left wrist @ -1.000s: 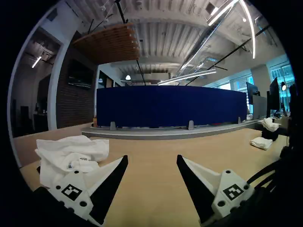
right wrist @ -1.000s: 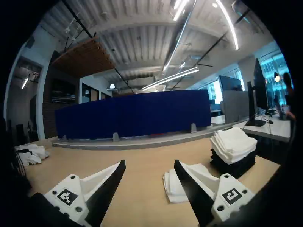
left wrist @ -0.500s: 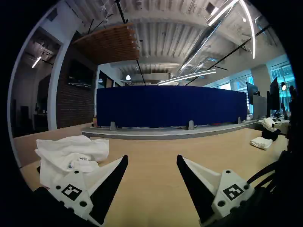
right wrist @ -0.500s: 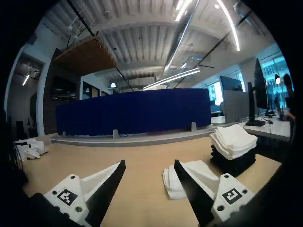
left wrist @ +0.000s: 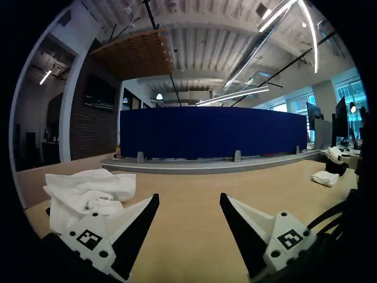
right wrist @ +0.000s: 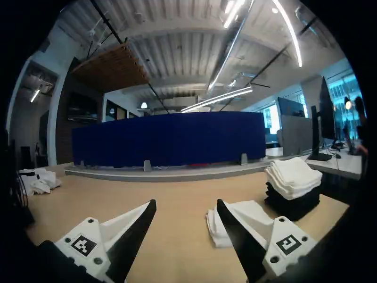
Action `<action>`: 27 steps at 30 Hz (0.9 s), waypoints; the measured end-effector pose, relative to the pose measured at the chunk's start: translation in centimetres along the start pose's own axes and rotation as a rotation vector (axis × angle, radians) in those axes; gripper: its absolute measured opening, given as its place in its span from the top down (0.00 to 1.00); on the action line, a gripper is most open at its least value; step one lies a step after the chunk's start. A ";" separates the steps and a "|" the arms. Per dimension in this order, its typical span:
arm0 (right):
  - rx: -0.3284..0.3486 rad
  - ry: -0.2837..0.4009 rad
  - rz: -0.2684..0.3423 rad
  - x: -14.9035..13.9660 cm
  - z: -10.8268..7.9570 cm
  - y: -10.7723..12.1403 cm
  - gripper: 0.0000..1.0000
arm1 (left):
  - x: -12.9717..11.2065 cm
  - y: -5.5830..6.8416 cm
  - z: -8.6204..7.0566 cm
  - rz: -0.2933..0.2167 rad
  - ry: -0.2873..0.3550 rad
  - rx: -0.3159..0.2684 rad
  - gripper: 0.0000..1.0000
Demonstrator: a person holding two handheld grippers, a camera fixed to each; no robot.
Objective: Fold towel
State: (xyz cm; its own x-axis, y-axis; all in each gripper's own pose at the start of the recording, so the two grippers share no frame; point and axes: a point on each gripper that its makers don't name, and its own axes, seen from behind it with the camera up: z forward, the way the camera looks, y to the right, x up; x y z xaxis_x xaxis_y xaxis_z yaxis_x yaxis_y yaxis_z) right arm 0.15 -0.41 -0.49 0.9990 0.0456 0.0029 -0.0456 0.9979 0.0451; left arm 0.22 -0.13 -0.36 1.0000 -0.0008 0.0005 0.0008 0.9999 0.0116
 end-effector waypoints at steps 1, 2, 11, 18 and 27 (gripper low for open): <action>0.000 0.001 -0.007 0.0 0.0 -0.1 0.00 | 0.0 0.0 0.0 0.000 0.000 0.000 0.04; -0.001 0.001 -0.013 -0.1 0.0 -0.2 0.00 | 0.0 0.0 0.0 0.000 0.000 0.000 0.05; -0.013 0.001 -0.045 -0.4 0.1 -0.3 0.00 | 0.0 0.0 0.0 0.000 0.000 0.000 0.04; -0.014 0.000 -0.047 -0.2 0.0 -0.3 0.00 | 0.0 0.0 0.0 0.000 0.000 0.000 0.05; -0.014 0.000 -0.046 -0.4 0.1 -0.3 0.00 | -0.1 -0.1 0.0 0.000 0.000 0.000 0.04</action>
State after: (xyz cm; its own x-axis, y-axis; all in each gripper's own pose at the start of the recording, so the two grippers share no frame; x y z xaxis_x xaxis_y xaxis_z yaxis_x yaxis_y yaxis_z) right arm -0.24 -0.70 -0.39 1.0000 -0.0006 0.0009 0.0006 0.9995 0.0310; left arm 0.17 -0.20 -0.35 1.0000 -0.0008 0.0006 0.0008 0.9999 0.0116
